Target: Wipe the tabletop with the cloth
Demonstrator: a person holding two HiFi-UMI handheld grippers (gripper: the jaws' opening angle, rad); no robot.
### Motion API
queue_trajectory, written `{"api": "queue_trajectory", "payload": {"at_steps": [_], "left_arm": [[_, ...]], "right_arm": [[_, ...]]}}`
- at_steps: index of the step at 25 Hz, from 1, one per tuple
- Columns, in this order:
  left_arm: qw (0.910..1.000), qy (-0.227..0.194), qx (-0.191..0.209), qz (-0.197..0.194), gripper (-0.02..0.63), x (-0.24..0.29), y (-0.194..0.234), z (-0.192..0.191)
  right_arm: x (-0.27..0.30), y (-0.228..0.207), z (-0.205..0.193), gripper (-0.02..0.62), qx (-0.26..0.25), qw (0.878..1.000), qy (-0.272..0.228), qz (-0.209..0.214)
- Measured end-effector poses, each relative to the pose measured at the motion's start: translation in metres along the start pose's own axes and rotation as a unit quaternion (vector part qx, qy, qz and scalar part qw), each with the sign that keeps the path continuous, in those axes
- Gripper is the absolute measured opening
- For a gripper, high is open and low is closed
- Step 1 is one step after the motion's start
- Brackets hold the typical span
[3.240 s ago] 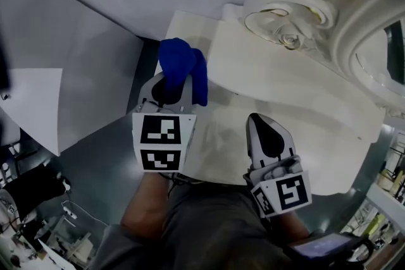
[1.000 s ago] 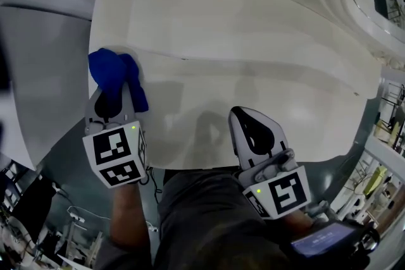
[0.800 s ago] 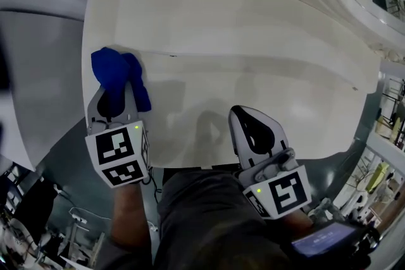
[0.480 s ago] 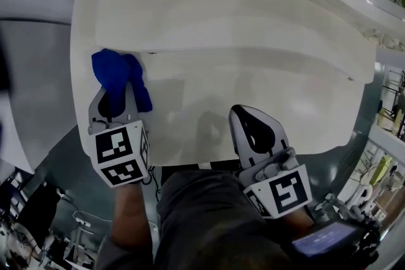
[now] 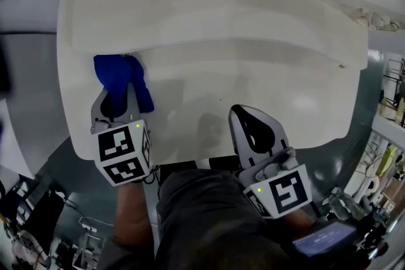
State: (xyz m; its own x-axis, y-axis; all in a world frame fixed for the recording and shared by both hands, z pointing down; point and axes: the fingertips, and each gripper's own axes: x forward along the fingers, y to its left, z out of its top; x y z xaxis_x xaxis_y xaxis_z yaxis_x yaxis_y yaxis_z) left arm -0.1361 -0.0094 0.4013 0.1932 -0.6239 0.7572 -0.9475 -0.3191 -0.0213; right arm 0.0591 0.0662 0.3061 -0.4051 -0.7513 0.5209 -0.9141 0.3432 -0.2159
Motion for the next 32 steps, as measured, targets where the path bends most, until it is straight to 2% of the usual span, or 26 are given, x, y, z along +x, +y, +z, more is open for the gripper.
{"api": "queue_trajectory", "payload": {"at_steps": [11,32], "left_arm": [[0.9986,-0.004,0.038,-0.037,0.086,0.011,-0.061,0.014],[0.9895,-0.012,0.109,-0.094,0.086,0.023,-0.19,0.035]], "right_arm": [[-0.028,-0.032,-0.009,0.015,0.018,0.999,-0.009,-0.029],[-0.111,-0.113,-0.031,0.015,0.056,0.993,-0.036,-0.095]]}}
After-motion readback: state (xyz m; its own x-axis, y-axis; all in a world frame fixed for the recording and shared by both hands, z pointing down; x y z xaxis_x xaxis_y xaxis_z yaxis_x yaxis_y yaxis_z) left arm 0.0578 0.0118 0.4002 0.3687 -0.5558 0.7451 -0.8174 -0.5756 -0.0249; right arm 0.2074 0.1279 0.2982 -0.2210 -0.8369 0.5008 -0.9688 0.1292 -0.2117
